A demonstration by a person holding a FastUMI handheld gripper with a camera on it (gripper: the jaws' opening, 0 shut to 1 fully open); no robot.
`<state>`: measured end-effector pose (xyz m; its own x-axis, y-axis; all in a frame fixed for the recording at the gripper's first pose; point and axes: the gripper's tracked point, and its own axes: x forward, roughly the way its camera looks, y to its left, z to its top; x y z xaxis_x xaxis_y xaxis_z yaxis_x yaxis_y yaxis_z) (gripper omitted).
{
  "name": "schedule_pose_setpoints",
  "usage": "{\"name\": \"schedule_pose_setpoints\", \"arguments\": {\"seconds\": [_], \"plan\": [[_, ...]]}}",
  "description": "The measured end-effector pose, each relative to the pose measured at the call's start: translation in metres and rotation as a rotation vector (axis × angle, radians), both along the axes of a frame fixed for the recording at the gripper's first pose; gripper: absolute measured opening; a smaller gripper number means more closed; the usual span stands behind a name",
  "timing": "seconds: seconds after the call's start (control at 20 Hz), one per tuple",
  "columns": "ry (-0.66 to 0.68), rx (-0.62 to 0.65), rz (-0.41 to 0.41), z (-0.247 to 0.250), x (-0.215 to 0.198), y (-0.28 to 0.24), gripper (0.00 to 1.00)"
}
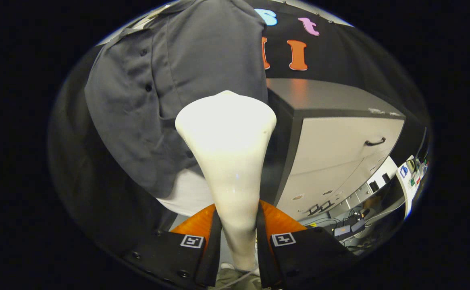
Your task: Iron the clothes twice with a garment steamer, once on the left side and once on the right side.
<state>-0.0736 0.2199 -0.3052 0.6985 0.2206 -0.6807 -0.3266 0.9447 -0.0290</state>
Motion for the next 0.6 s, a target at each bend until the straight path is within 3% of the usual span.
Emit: {"name": "schedule_pose_setpoints", "arguments": {"seconds": [0.45, 0.6], "plan": [[-0.279, 0.137, -0.003, 0.169, 0.02, 0.055, 0.47], [-0.349, 0.174, -0.021, 0.2, 0.026, 0.079, 0.47]]}}
